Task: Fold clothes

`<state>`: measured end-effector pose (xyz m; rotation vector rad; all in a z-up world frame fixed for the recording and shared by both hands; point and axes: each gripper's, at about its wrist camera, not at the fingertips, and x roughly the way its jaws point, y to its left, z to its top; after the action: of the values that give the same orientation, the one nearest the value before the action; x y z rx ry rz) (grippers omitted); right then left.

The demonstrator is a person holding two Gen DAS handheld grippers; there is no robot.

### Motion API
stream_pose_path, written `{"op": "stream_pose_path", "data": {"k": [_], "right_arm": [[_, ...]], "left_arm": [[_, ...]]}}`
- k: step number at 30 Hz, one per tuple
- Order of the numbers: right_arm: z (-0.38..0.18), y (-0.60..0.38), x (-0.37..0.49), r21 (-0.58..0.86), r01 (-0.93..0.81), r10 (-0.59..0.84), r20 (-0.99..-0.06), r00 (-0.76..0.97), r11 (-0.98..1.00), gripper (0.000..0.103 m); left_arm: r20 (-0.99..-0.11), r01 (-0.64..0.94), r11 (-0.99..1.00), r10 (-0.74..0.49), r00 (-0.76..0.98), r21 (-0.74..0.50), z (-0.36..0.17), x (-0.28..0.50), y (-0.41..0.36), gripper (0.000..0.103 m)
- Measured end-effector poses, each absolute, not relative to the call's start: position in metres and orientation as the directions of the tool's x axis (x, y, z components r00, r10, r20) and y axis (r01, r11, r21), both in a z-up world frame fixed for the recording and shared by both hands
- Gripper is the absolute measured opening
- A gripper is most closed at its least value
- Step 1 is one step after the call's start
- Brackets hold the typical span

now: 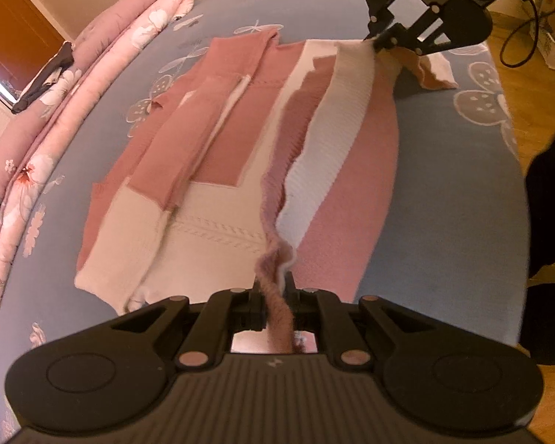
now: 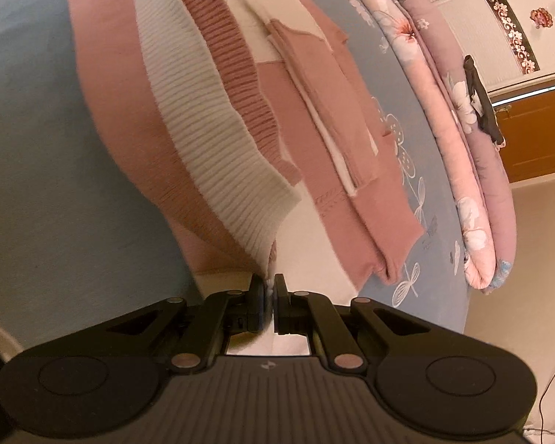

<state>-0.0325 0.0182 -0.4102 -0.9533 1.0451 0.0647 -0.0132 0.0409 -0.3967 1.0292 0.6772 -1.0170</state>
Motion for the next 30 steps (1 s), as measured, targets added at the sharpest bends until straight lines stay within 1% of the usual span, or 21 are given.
{"op": "stream_pose_path", "data": {"k": [8, 14, 23, 30], "right_arm": [[-0.396, -0.005, 0.015, -0.654, -0.424, -0.349, -0.722, 0.598, 0.627, 0.006], [-0.391, -0.024, 0.052, -0.685, -0.404, -0.321, -0.676, 0.663, 0.607, 0.006], [-0.384, -0.037, 0.107, -0.743, -0.381, -0.313, -0.607, 0.731, 0.550, 0.006], [-0.384, -0.039, 0.151, -0.778, -0.351, -0.332, -0.563, 0.757, 0.520, 0.006]], "left_arm": [[-0.827, 0.875, 0.243, -0.294, 0.478, 0.419, -0.388, 0.028, 0.014, 0.005], [-0.780, 0.806, 0.304, -0.235, 0.580, 0.508, -0.382, 0.059, -0.007, 0.005], [-0.744, 0.755, 0.334, -0.192, 0.640, 0.564, -0.384, 0.107, -0.017, 0.005], [-0.724, 0.733, 0.360, -0.189, 0.664, 0.578, -0.387, 0.151, -0.018, 0.006]]}}
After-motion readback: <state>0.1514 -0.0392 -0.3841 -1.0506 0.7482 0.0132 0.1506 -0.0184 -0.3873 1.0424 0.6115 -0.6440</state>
